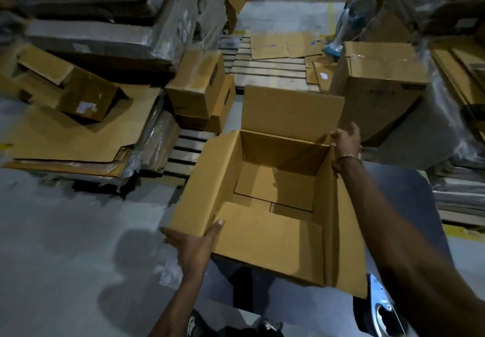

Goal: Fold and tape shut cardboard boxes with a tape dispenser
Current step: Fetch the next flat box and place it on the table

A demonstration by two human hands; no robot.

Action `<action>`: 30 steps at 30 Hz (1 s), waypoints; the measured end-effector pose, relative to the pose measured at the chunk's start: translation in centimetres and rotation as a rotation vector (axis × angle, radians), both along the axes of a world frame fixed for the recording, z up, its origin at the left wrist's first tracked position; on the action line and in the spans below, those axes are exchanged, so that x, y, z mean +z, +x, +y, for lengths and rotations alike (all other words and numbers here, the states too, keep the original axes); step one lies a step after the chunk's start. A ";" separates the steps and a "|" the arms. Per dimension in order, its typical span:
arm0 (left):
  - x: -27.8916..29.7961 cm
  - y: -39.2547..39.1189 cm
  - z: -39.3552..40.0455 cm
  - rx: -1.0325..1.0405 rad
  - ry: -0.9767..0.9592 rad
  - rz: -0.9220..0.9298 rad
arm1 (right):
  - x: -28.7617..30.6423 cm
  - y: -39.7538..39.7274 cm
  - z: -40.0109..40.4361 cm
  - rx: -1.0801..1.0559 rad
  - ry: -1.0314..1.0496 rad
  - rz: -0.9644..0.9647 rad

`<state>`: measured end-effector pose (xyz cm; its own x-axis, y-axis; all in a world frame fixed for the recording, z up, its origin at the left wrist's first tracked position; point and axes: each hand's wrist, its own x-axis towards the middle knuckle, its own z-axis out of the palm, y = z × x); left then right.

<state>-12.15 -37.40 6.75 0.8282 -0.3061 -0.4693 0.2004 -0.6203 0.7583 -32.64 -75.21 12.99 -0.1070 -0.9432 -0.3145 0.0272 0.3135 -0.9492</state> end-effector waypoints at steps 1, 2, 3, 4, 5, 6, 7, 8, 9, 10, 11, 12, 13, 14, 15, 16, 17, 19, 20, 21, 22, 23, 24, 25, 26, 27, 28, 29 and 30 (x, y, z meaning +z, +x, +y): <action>0.0 -0.4 0.0 -0.006 -0.019 -0.052 | 0.2 -0.5 1.2 0.034 -0.062 -0.029; 0.2 -0.8 0.0 -0.011 -0.042 -0.105 | 0.1 -1.4 2.5 0.112 -0.125 0.012; 0.2 -1.1 0.0 0.001 -0.052 -0.168 | -0.1 -2.5 4.0 0.214 -0.209 0.113; 0.0 -1.2 0.0 0.010 -0.046 -0.230 | -1.0 -3.7 5.3 0.318 -0.313 0.259; -0.1 -1.3 -0.1 0.029 -0.030 -0.278 | -2.0 -4.8 6.5 0.428 -0.395 0.410; -0.4 -1.1 -0.2 0.054 -0.030 -0.306 | -2.9 -5.6 7.4 0.531 -0.436 0.553; -0.6 -0.9 -0.2 0.091 -0.051 -0.329 | -3.9 -6.2 8.0 0.630 -0.447 0.689; -0.6 -0.8 -0.3 0.140 -0.088 -0.341 | -4.8 -6.6 8.2 0.721 -0.445 0.817; -0.3 -0.9 -0.5 0.191 -0.129 -0.352 | -5.1 -6.7 8.4 0.791 -0.443 0.913; 0.3 -1.1 -0.7 0.222 -0.171 -0.381 | -5.3 -6.7 8.4 0.822 -0.438 0.977; 0.9 -1.4 -0.8 0.234 -0.203 -0.420 | -5.0 -6.6 8.4 0.831 -0.437 1.013; 1.7 -2.0 -0.9 0.229 -0.220 -0.458 | -4.8 -6.6 8.5 0.820 -0.427 1.017; 2.4 -2.6 -0.8 0.210 -0.225 -0.509 | -4.6 -6.6 8.6 0.786 -0.421 0.989; 2.7 -3.1 -0.6 0.170 -0.226 -0.573 | -4.3 -6.6 8.9 0.731 -0.422 0.932; 3.0 -3.7 -0.3 0.110 -0.229 -0.661 | -4.1 -6.8 9.4 0.669 -0.413 0.851; 2.9 -4.2 0.2 0.025 -0.239 -0.749 | -3.9 -7.0 10.0 0.606 -0.405 0.761; 2.6 -4.9 0.8 -0.072 -0.269 -0.814 | -3.8 -7.3 10.6 0.555 -0.399 0.687; 2.2 -6.2 1.9 -0.287 -0.360 -0.856 | -3.9 -8.1 12.1 0.494 -0.374 0.622; 2.0 -6.4 2.3 -0.399 -0.393 -0.870 | -4.0 -8.7 12.8 0.466 -0.350 0.614; 1.5 -6.4 2.6 -0.509 -0.403 -0.877 | -4.4 -9.3 13.5 0.447 -0.328 0.610; 0.8 -6.1 2.8 -0.609 -0.400 -0.864 | -4.6 -9.8 14.3 0.428 -0.297 0.609; 0.2 -5.7 3.0 -0.706 -0.391 -0.838 | -5.0 -10.4 15.0 0.411 -0.259 0.598; -0.4 -5.2 3.1 -0.811 -0.383 -0.822 | -5.3 -10.8 15.9 0.393 -0.197 0.599; -1.0 -4.8 3.0 -0.924 -0.366 -0.836 | -5.7 -11.1 16.6 0.373 -0.139 0.610; -1.4 -4.4 2.9 -1.027 -0.337 -0.866 | -6.0 -11.2 17.4 0.334 -0.060 0.623; -1.8 -4.1 2.9 -1.099 -0.306 -0.893 | -6.5 -11.3 18.1 0.284 0.010 0.627; -2.0 -4.0 2.7 -1.137 -0.287 -0.903 | -6.8 -11.3 18.7 0.216 0.084 0.603; -2.1 -3.9 2.6 -1.145 -0.281 -0.897 | -6.8 -11.0 19.2 0.157 0.139 0.552; -2.0 -3.8 2.4 -1.141 -0.287 -0.884 | -6.3 -10.8 19.7 0.096 0.190 0.494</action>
<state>-15.92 -34.97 4.70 0.0588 -0.9695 0.2377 -0.8672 0.0683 0.4933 -43.43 -55.51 6.72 -0.2016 -0.8875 -0.4143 -0.4459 0.4598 -0.7679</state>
